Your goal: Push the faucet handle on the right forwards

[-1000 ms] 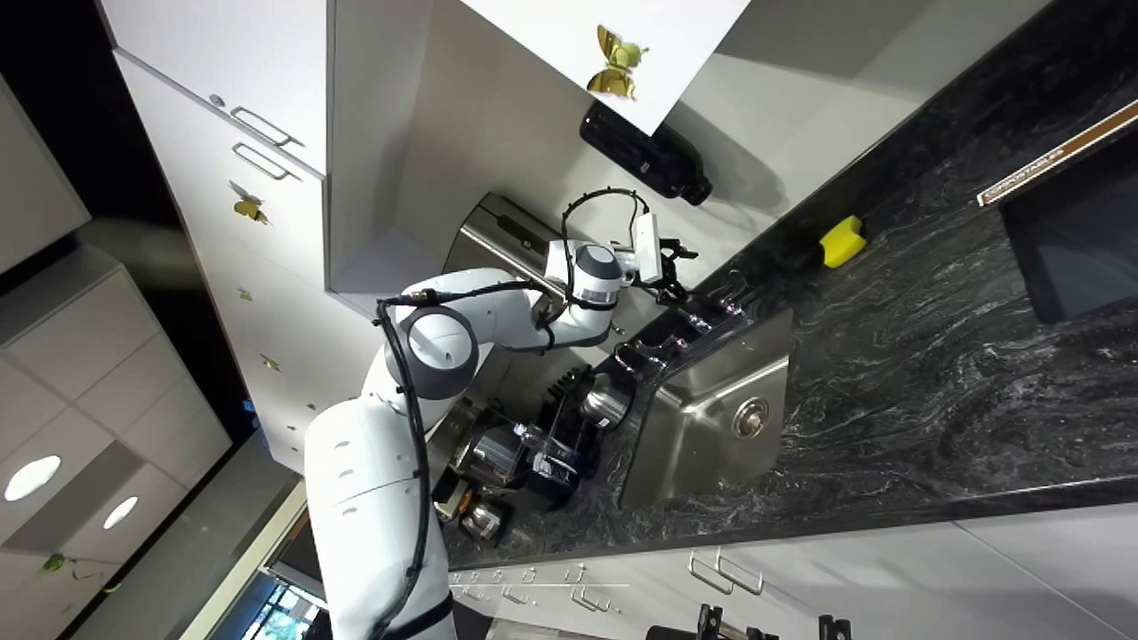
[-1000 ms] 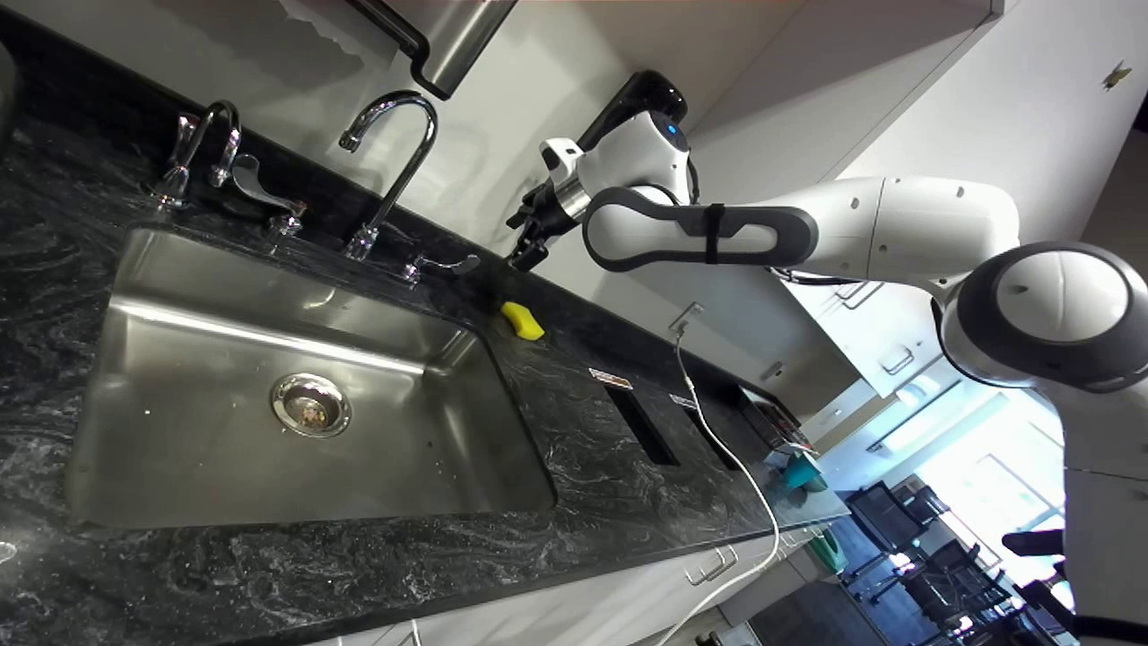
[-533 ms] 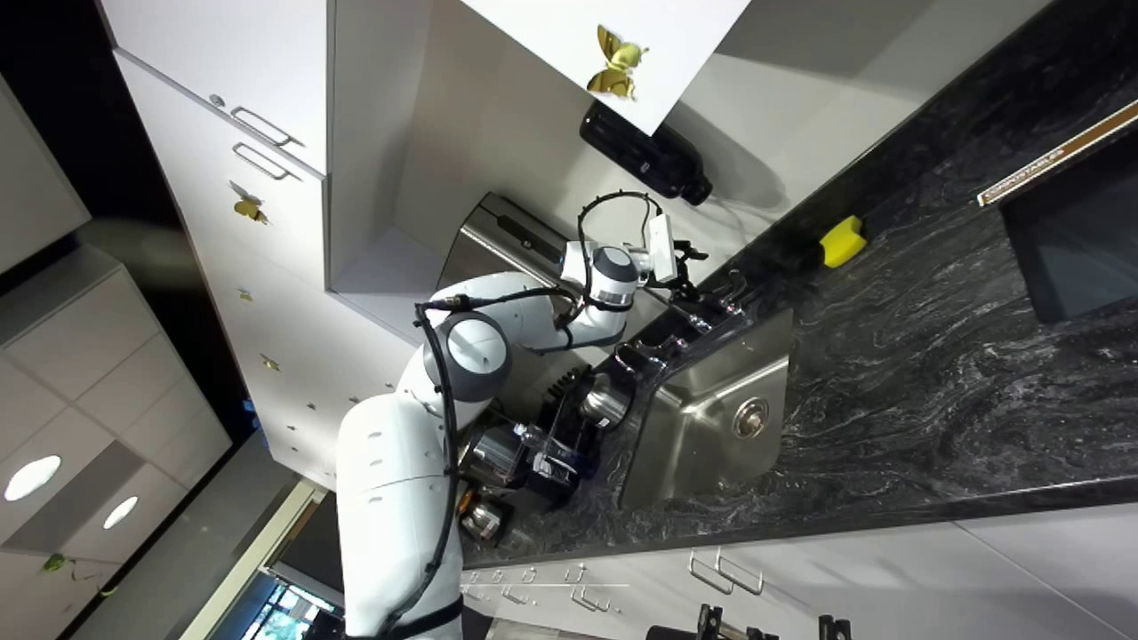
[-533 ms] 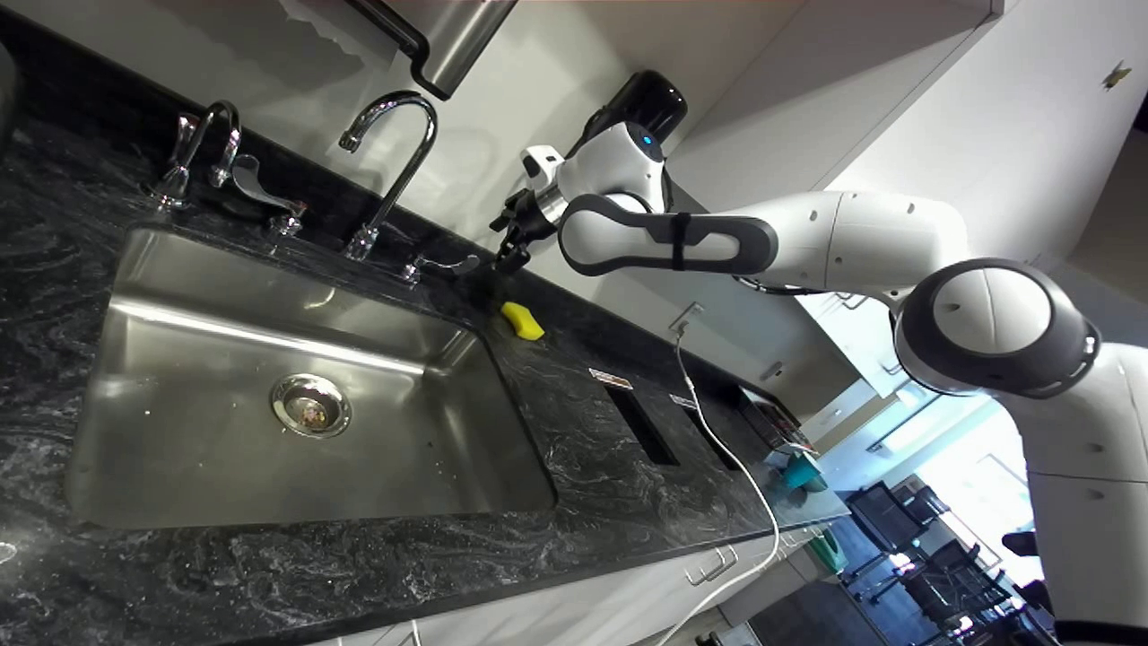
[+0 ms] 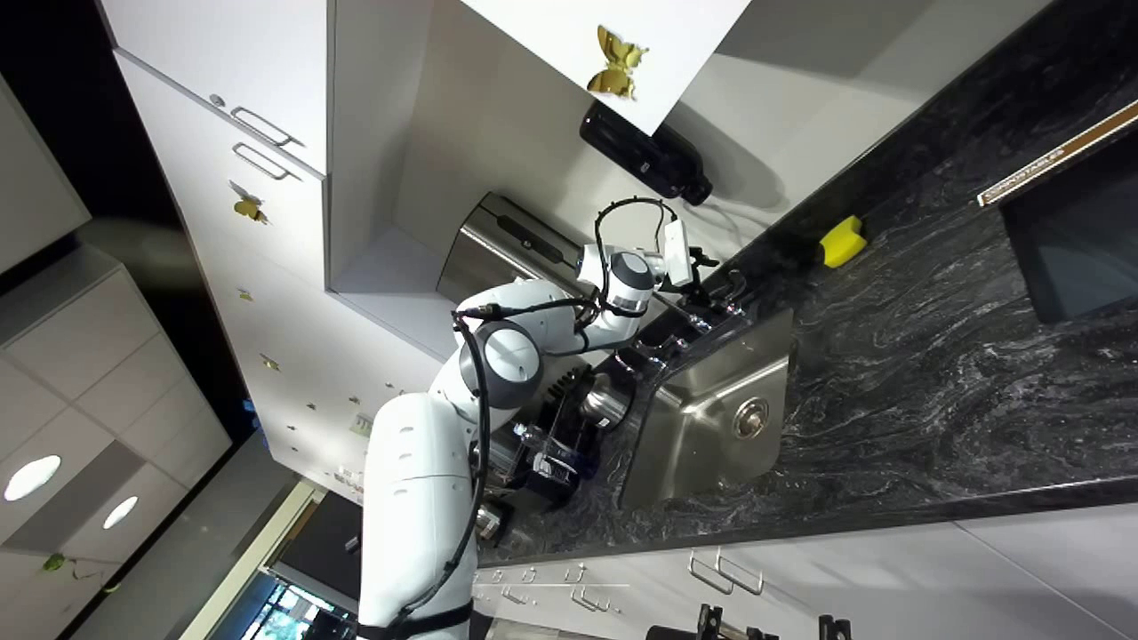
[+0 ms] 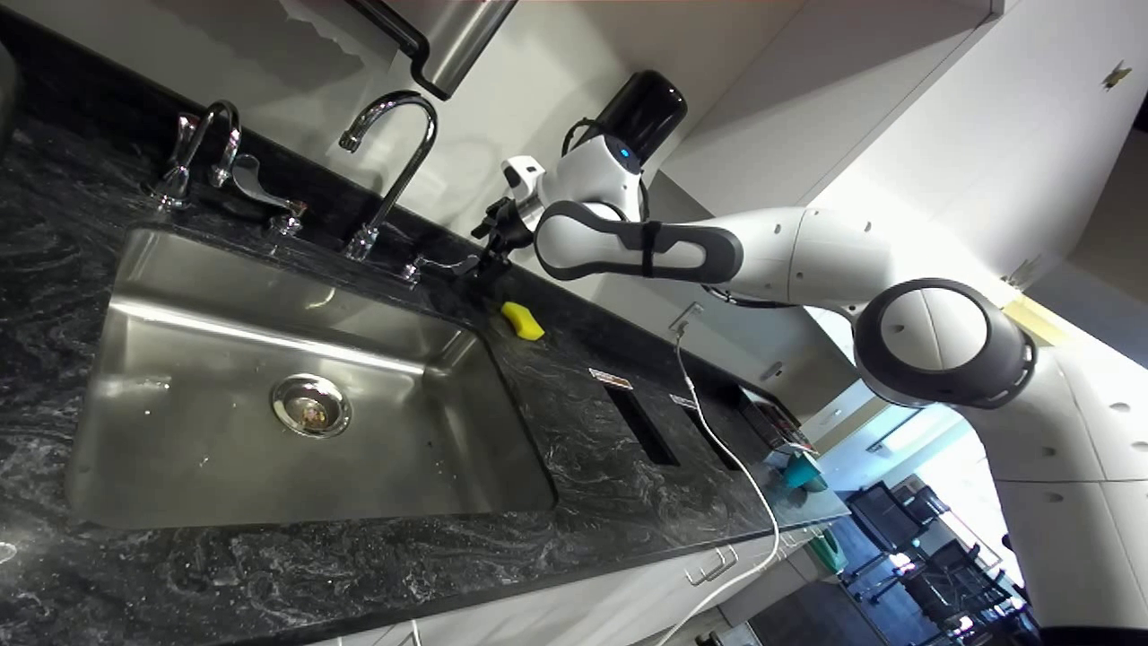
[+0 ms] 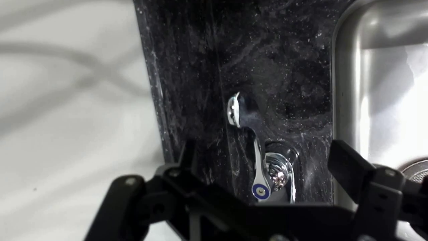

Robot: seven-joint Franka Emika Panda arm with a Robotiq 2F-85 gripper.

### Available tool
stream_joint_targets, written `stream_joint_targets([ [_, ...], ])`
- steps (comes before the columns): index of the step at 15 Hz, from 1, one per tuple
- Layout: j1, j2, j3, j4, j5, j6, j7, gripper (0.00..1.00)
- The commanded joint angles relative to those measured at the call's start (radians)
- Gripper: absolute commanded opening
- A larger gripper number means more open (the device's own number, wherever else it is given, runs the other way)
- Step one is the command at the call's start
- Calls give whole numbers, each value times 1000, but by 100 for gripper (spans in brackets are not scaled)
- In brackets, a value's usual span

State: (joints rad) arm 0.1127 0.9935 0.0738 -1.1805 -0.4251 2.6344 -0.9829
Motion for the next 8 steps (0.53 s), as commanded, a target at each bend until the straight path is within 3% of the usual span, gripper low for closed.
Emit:
stream_joint_targets([
  [1, 2, 67, 8, 115, 30, -54, -51, 100],
  [8, 7, 143, 0, 229, 49, -114, -62, 100],
])
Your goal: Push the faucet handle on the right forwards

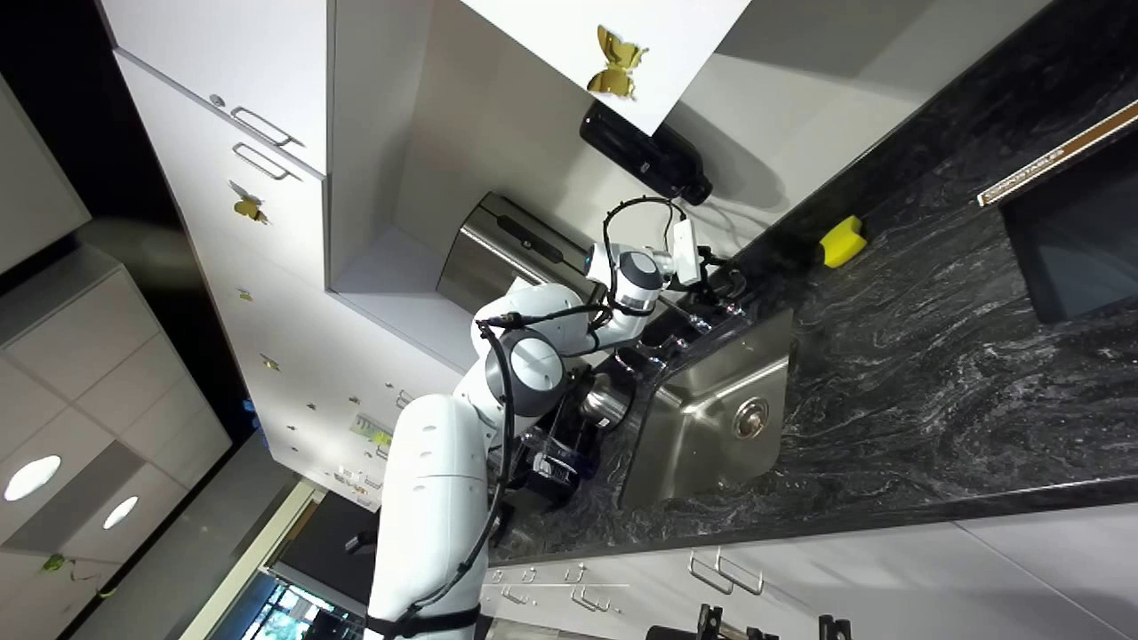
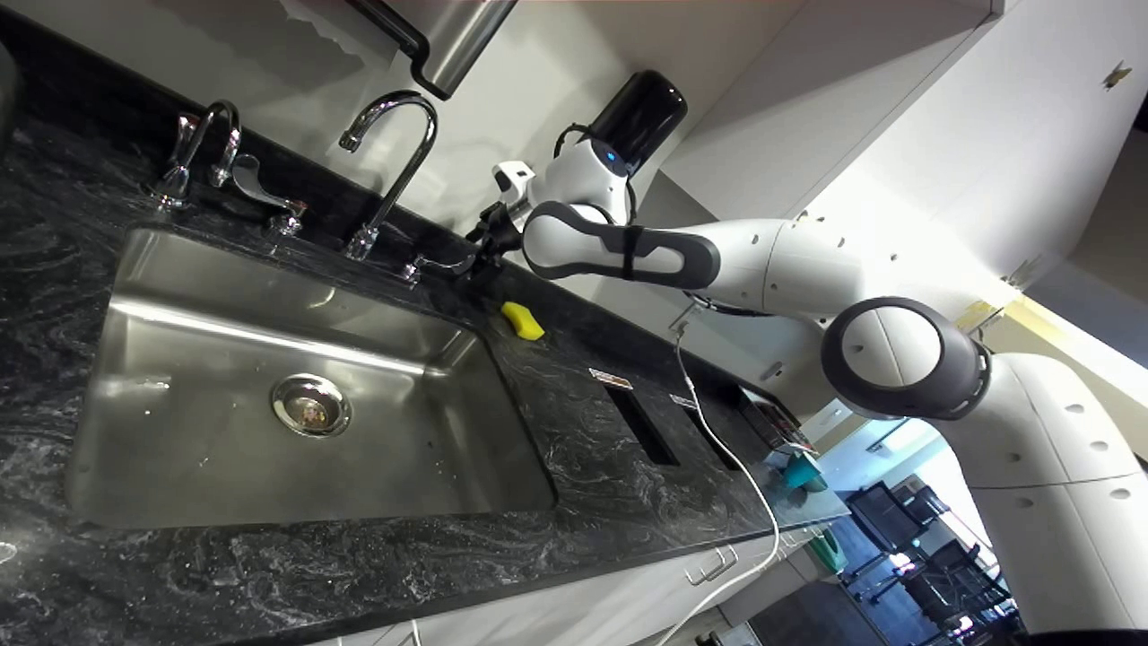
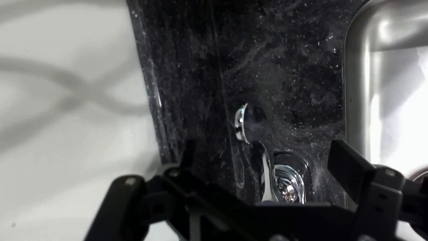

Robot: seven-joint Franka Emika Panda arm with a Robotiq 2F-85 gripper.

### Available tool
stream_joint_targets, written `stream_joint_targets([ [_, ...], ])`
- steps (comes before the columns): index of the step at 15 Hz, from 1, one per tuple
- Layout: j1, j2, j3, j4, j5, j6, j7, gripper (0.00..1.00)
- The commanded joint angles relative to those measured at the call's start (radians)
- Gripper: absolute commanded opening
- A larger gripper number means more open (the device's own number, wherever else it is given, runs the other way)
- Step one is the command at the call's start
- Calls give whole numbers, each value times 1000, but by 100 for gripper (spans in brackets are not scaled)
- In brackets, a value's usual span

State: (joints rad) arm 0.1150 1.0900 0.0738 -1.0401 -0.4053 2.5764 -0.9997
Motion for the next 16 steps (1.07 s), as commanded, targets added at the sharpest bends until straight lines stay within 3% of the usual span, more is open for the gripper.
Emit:
stream_joint_targets([
  [1, 5, 55, -2, 100, 29, -67, -45, 100],
  [6, 1, 89, -4, 142, 41, -116, -45, 100],
  [8, 0, 99, -2, 156, 47, -130, -48, 74],
  [16, 4, 117, -13, 202, 57, -140, -50, 12],
])
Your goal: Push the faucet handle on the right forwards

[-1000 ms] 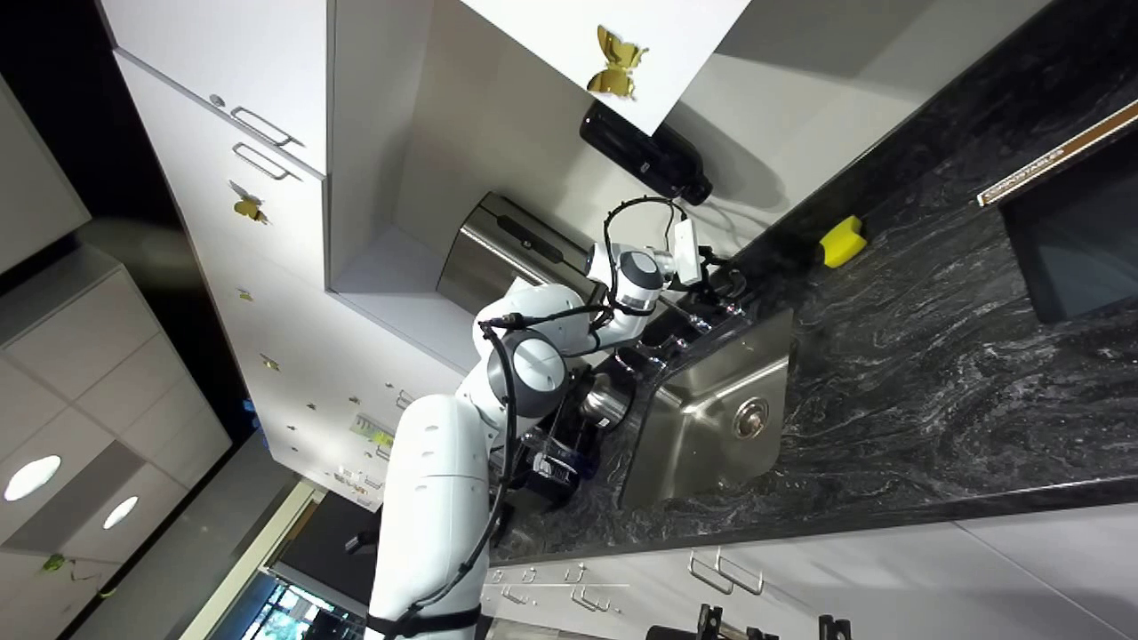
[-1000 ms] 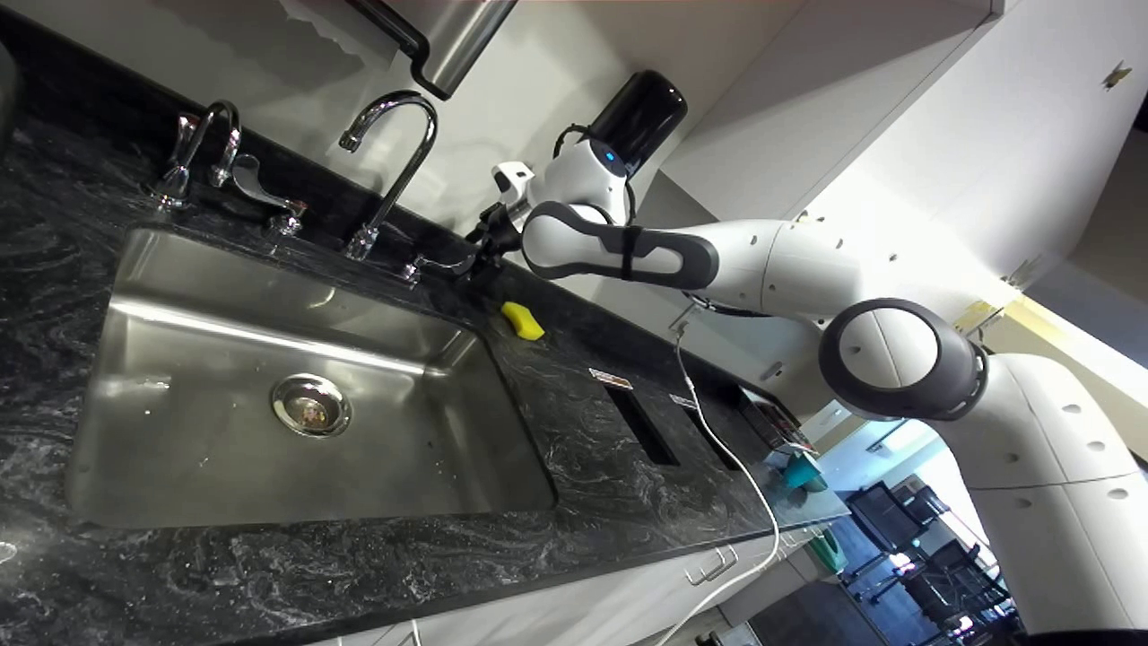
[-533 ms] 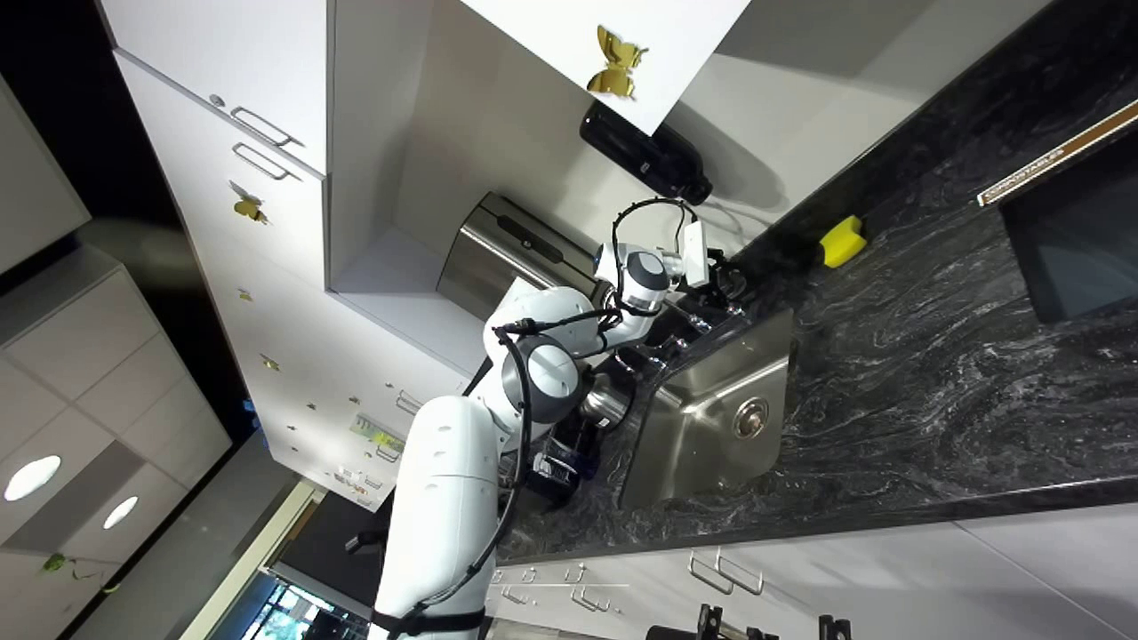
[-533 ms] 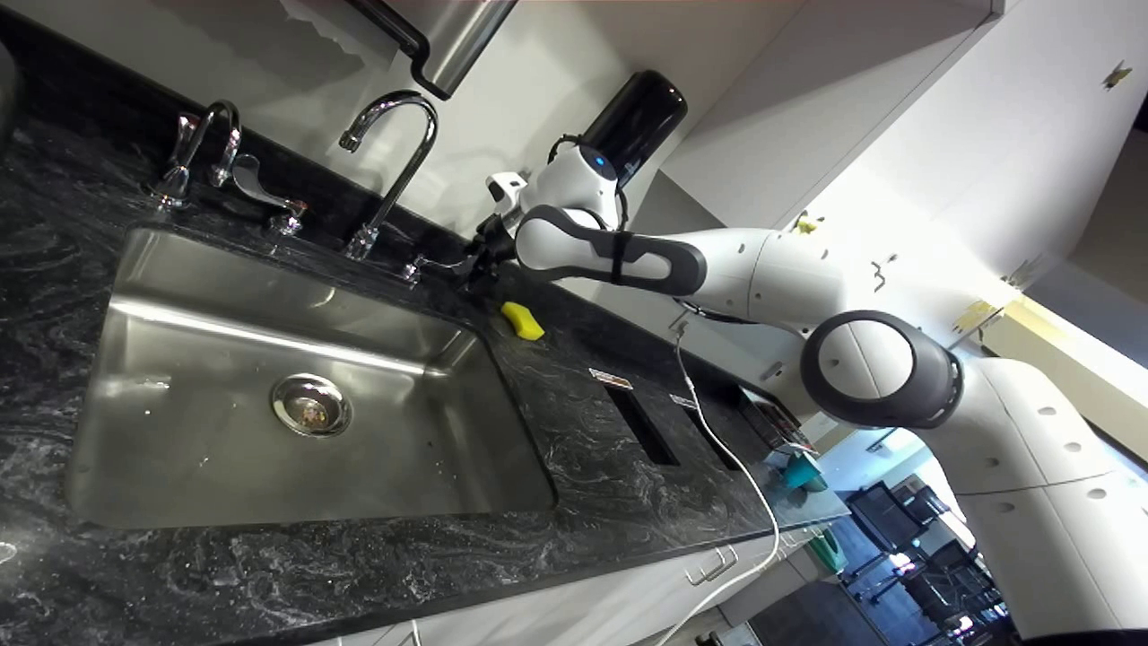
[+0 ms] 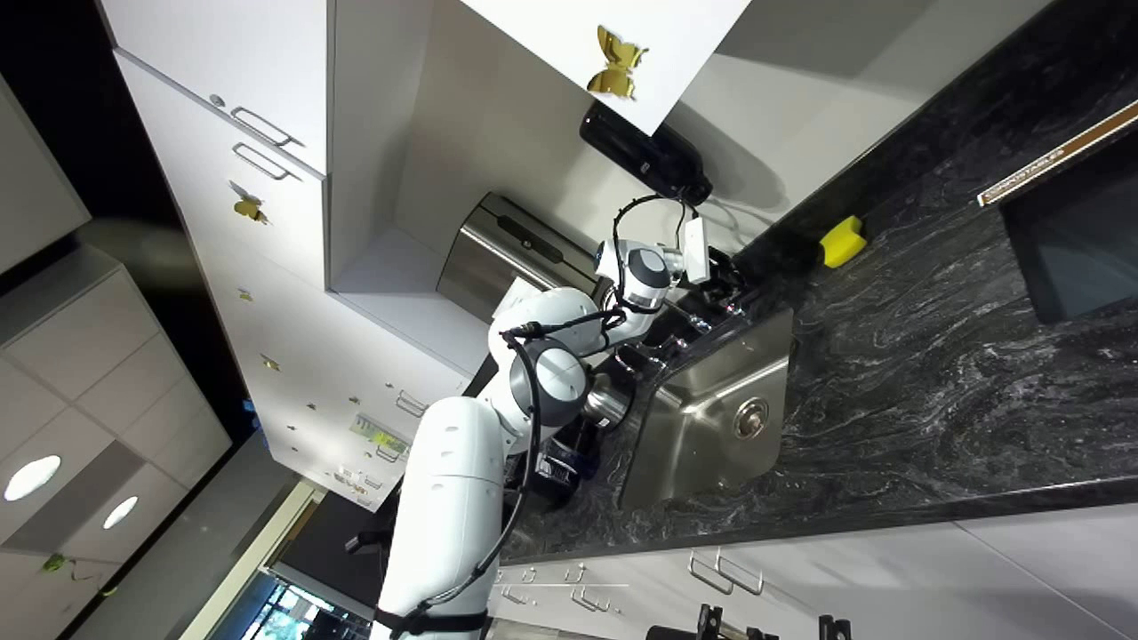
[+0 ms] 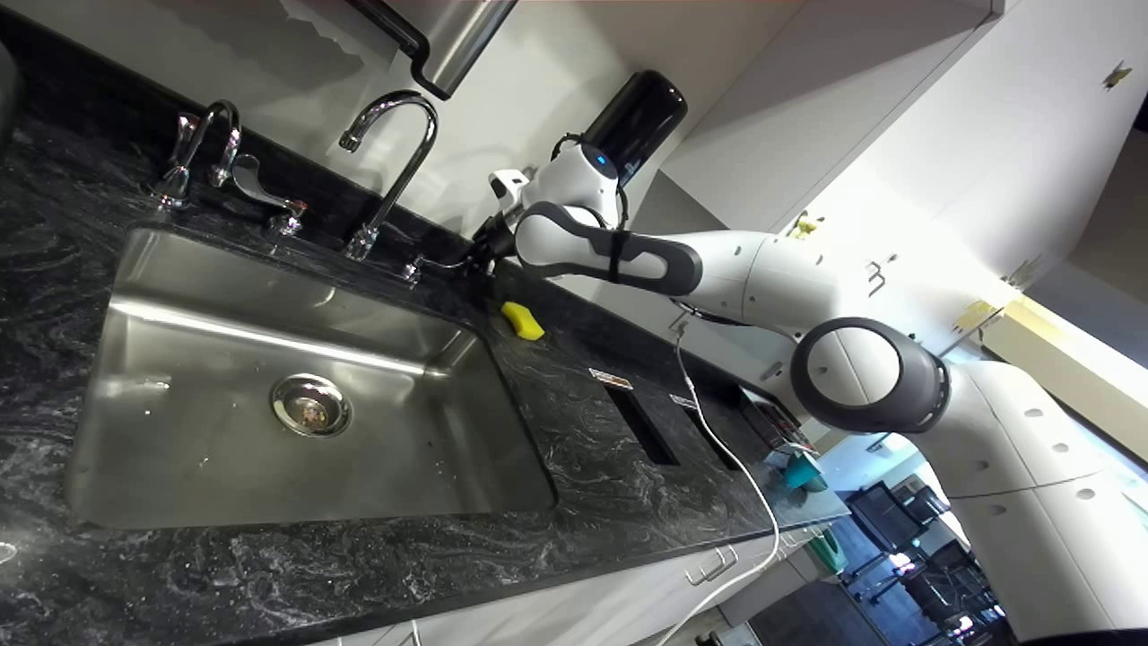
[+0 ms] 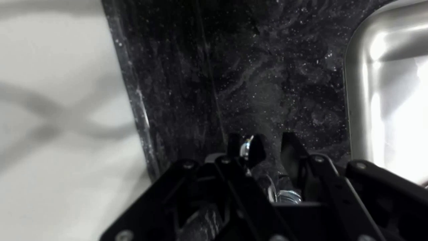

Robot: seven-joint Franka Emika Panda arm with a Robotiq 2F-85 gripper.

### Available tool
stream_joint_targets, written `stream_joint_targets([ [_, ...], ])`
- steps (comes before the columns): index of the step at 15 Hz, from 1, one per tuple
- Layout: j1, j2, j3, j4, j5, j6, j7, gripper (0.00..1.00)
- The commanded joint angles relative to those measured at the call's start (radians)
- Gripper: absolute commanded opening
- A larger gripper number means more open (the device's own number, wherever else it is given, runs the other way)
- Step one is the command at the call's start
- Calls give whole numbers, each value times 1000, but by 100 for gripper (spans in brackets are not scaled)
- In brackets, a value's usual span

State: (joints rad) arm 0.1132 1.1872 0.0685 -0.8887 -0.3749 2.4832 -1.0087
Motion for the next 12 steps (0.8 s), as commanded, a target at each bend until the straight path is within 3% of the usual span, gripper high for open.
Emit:
stream_joint_targets([
  [1, 9, 18, -13, 54, 25, -50, -43, 6],
  [2, 11, 15, -10, 52, 30, -64, -49, 2],
  [12, 31, -98, -4, -70, 23, -127, 91, 4],
])
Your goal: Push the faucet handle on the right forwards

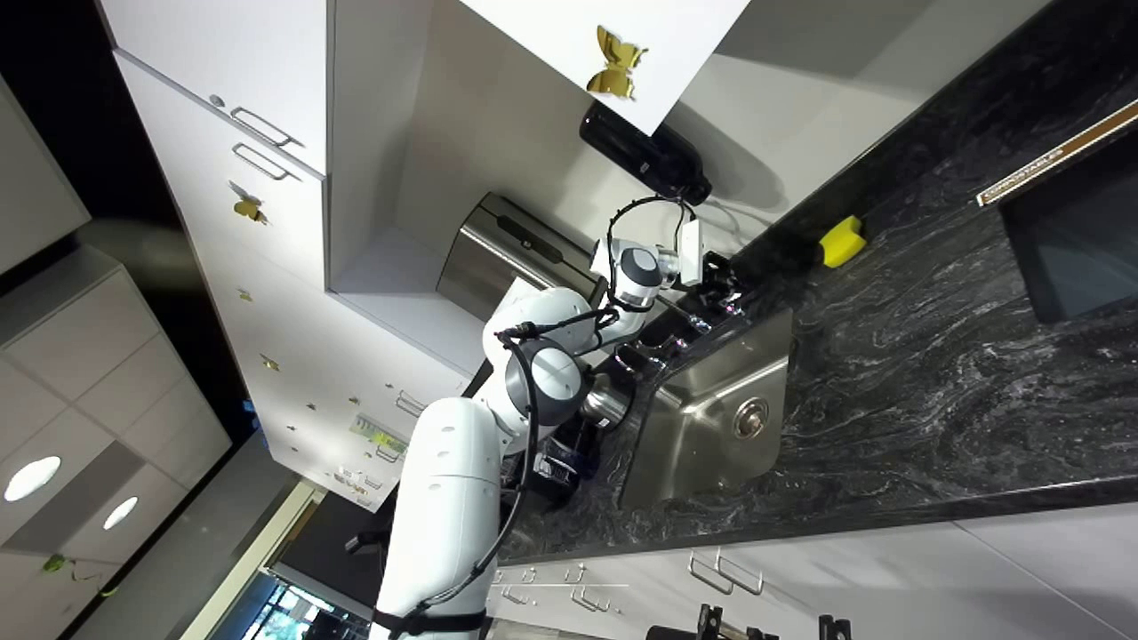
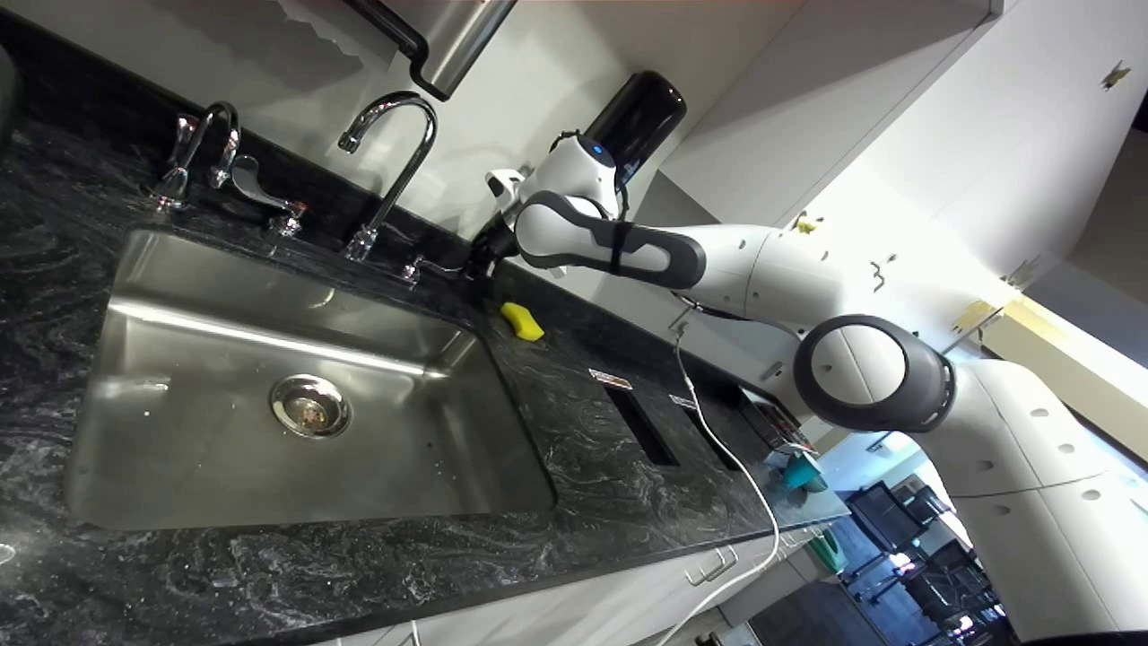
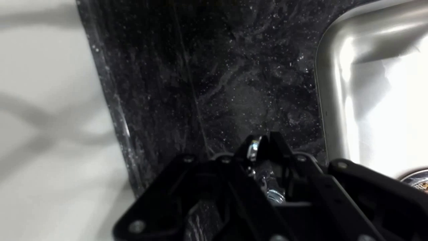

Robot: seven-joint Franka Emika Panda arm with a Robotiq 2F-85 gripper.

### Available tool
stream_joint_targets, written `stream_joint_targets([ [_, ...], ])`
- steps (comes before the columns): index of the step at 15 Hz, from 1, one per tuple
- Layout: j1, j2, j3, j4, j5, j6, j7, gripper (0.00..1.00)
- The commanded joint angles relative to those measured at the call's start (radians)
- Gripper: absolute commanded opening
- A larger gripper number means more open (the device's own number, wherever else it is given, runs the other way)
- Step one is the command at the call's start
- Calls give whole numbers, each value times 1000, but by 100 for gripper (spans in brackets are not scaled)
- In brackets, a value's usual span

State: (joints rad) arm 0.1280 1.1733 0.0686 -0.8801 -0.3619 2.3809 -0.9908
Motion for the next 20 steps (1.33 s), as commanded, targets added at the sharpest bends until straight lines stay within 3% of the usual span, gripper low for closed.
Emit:
stream_joint_targets([
  [1, 17, -95, -1, -92, 12, -20, 94, 4],
  [11, 43, -209, 1, -250, 14, -24, 257, 4],
  [20, 41, -232, -5, -276, 2, -16, 354, 4],
])
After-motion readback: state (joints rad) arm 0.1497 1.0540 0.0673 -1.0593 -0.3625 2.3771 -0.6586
